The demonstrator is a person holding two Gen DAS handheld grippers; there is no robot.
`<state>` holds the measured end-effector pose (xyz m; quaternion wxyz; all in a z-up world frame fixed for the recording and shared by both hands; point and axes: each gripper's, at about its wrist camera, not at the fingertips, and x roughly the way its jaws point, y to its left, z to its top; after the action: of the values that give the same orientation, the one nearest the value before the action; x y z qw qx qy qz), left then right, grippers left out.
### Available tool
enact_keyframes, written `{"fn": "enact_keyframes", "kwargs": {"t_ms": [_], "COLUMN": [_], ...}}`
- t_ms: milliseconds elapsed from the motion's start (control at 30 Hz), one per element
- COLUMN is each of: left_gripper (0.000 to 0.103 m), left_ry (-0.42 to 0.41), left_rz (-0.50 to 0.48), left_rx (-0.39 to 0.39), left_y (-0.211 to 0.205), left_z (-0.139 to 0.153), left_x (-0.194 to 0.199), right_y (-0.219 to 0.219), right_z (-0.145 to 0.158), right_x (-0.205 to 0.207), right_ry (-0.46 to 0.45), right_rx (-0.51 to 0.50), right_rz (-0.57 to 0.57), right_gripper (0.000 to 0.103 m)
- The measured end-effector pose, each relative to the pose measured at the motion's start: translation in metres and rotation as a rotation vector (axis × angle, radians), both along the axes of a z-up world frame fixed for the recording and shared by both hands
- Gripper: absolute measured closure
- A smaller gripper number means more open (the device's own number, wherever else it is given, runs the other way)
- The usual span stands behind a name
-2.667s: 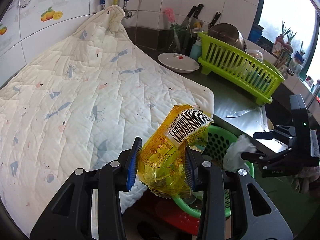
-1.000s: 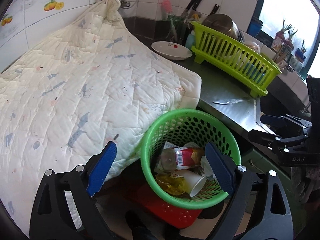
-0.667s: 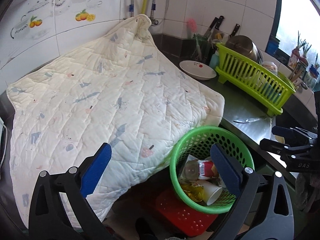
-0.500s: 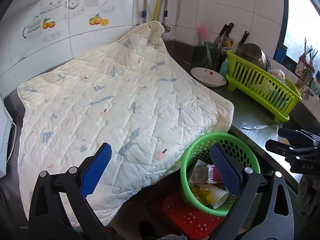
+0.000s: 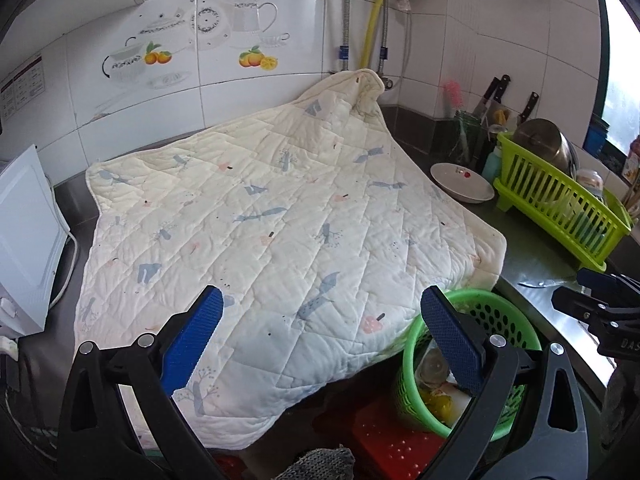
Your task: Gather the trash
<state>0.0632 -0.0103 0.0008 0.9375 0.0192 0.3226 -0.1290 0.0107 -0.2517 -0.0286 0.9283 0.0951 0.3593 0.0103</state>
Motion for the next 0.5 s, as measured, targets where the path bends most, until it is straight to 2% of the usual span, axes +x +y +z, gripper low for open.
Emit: {"fn": "enact_keyframes", "kwargs": {"t_ms": [500], "left_gripper": [0.005], "left_ry": [-0.063], "left_rz": [0.089], "left_rx": [0.001], "left_y": [0.011], "left_z": [0.015], "left_x": [-0.008], "right_y": [0.012], "right_z": [0.02], "right_x": [0.001], "right_ry": [-0.086], "right_rx": [0.001], "right_rz": [0.017], "right_gripper": [0.012]}}
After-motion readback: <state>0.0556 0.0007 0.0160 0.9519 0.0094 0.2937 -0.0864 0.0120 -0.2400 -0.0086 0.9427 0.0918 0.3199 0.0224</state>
